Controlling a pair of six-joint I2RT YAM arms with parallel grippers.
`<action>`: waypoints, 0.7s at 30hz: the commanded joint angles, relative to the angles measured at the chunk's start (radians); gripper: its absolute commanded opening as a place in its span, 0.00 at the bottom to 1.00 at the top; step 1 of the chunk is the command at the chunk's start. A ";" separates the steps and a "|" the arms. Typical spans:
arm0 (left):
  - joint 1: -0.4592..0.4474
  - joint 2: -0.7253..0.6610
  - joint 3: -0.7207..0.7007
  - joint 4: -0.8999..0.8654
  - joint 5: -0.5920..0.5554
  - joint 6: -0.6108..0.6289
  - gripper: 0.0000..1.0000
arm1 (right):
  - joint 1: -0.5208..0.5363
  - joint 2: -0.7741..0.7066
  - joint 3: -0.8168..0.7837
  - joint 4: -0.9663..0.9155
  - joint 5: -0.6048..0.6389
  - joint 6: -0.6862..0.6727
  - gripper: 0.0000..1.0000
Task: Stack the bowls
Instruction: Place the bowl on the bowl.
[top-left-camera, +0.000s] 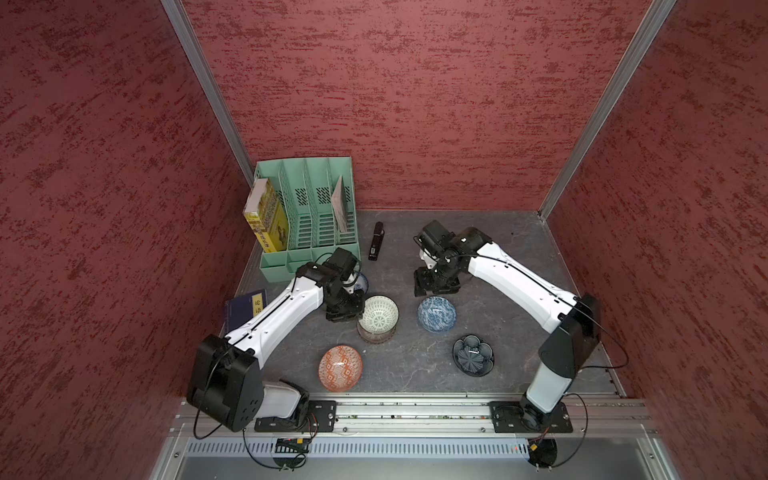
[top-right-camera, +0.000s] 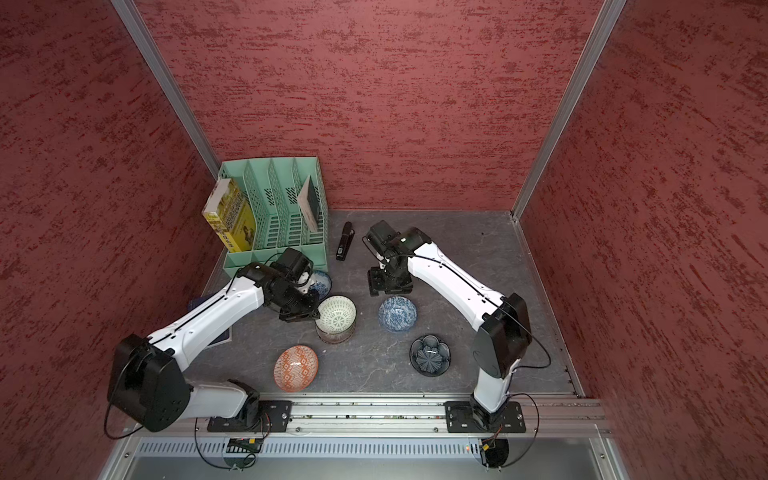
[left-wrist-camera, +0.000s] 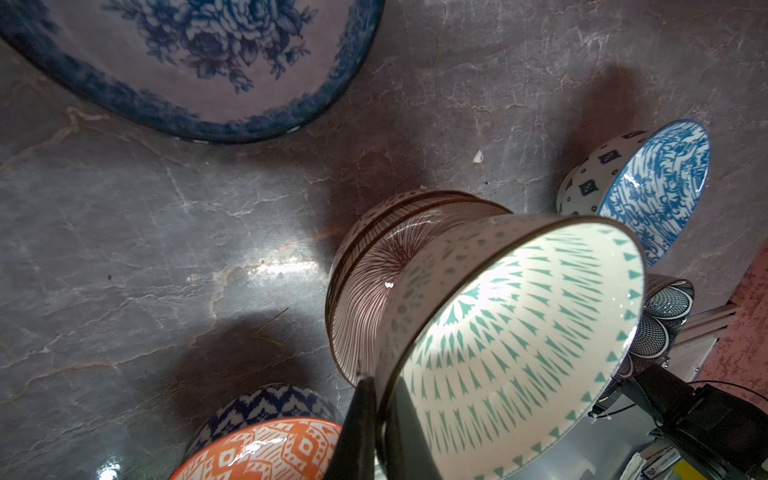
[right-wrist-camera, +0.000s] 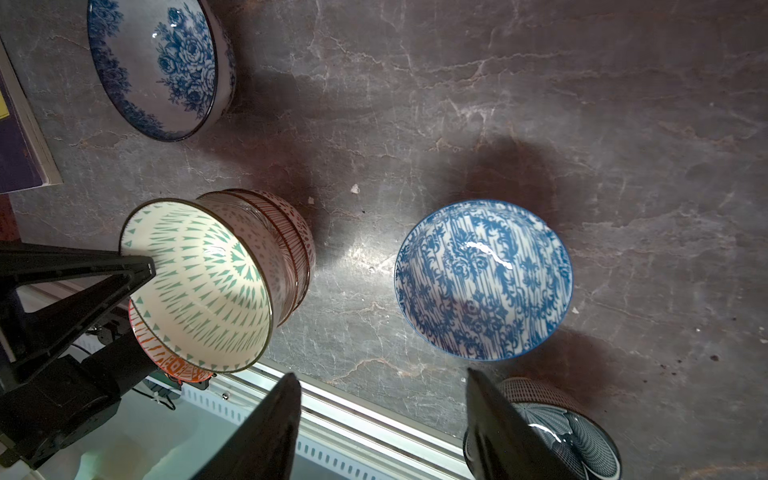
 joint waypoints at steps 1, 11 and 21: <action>0.000 0.002 -0.006 0.056 0.006 0.004 0.00 | -0.005 -0.045 -0.018 0.022 0.005 0.006 0.66; -0.007 -0.005 -0.057 0.066 0.011 0.004 0.00 | -0.004 -0.061 -0.042 0.038 0.001 0.011 0.66; -0.017 0.000 -0.080 0.102 -0.002 -0.012 0.00 | -0.005 -0.079 -0.071 0.053 0.008 0.012 0.65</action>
